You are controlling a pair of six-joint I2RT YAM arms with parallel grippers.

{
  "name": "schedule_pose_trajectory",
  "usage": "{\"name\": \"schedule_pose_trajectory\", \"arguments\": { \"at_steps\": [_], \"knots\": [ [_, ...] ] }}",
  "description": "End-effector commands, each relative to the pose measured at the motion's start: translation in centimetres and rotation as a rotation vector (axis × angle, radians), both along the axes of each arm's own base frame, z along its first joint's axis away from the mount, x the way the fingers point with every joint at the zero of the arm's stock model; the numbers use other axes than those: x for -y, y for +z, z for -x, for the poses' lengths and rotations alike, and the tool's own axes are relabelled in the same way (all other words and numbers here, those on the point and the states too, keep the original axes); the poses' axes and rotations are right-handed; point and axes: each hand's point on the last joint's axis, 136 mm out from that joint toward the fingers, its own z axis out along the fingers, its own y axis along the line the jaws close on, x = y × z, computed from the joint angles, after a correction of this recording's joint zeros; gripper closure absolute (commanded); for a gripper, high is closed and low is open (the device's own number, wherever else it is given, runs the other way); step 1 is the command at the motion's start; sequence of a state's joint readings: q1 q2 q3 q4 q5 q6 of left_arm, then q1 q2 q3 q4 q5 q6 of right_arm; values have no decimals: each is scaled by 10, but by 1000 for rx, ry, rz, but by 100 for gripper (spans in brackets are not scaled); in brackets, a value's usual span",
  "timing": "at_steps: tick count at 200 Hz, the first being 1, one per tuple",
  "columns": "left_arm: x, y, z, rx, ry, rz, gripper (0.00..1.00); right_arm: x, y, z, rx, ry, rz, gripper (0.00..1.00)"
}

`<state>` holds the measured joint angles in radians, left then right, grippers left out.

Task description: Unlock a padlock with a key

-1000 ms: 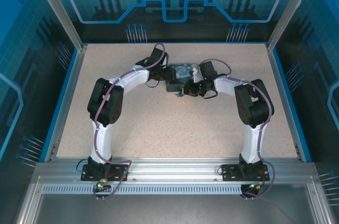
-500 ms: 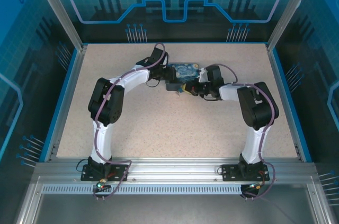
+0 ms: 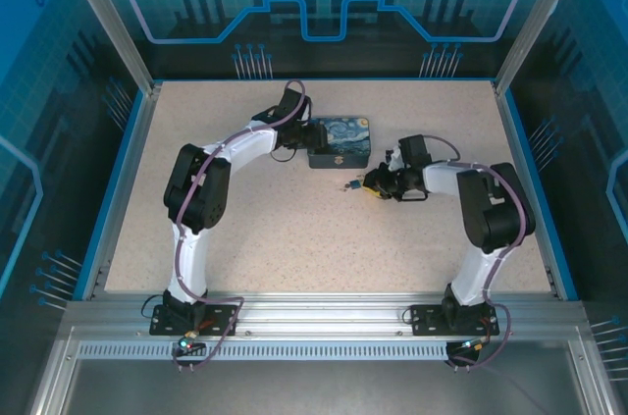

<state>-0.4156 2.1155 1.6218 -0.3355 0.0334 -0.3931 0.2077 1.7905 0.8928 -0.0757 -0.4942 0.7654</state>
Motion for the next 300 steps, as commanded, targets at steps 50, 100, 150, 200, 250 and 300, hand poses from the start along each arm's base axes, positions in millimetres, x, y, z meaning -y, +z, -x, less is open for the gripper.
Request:
{"name": "schedule_pose_trajectory", "arguments": {
  "at_steps": [50,100,150,200,250,300],
  "knots": [
    [-20,61,30,54,20,38,8,57,89,6,179,-107,170,1],
    [-72,117,45,202,116,0,1,109,140,-15,326,-191,484,0],
    [-139,126,70,470,212,-246,1,174,140,-44,532,-322,877,0],
    [-216,100,122,536,339,-440,1,191,89,-46,567,-246,1052,0],
    [-251,70,135,651,451,-419,1,169,88,-43,865,-181,1005,0],
    [-235,41,120,801,333,-398,1,153,68,-40,957,-105,908,0]
  ]
}}
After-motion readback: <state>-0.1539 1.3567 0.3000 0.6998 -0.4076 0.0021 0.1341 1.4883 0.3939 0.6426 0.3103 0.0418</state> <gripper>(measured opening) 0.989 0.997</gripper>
